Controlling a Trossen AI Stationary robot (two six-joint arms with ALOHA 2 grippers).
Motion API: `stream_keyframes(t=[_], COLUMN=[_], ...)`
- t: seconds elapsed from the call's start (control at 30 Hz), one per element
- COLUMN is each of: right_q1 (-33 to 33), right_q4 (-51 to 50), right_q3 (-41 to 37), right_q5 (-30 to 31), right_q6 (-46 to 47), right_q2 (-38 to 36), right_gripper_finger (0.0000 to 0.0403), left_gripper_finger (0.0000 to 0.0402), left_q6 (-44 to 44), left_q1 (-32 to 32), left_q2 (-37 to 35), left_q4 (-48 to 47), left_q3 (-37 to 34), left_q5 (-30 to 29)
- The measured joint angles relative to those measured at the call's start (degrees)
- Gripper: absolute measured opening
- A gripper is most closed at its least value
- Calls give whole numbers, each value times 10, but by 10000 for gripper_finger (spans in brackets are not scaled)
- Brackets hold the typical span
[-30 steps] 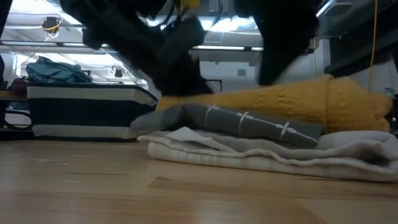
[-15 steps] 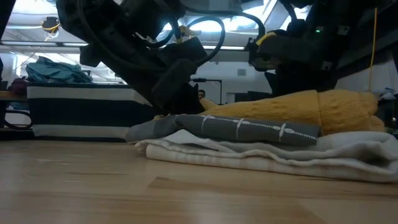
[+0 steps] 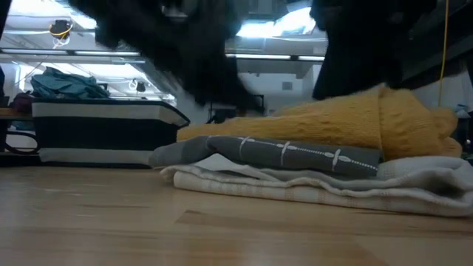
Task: Fold towel
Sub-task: Stack the stacked towels on top of the white towel, then put the stacked folded towels into the laundry organizer
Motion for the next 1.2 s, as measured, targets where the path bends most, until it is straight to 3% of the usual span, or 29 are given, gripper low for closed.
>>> stream_keyframes(t=[0.33,0.47,0.6,0.7,0.8,0.93,1.2], right_q1=[49,67,88,103,119,145,212], right_q4=[-62,-98,-159,-225,-295,-363,-368], right_q3=[-1,-1,-1,-1,-1,-4,-51], right_q5=[76,81,128,170,208,217,237], right_q6=[-34,-44,-15,6,39,78,166], right_q2=[-125,-169,-199,-212,-218,-217,-218], right_gripper_finger=[177,177,177,177,177,177,177], left_gripper_finger=[3,4,4,4,4,4,4], left_q6=[114,43,-116,-219,-258,-261,-237], left_q1=[-4,-8,-20,-40,-60,-64,-65], left_q2=[-174,-236,-282,-287,-276,-265,-265], left_q4=[-18,-86,-195,-256,-263,-237,-186], left_q3=[2,2,2,2,2,2,2], left_q5=[-5,-5,-6,5,8,7,7])
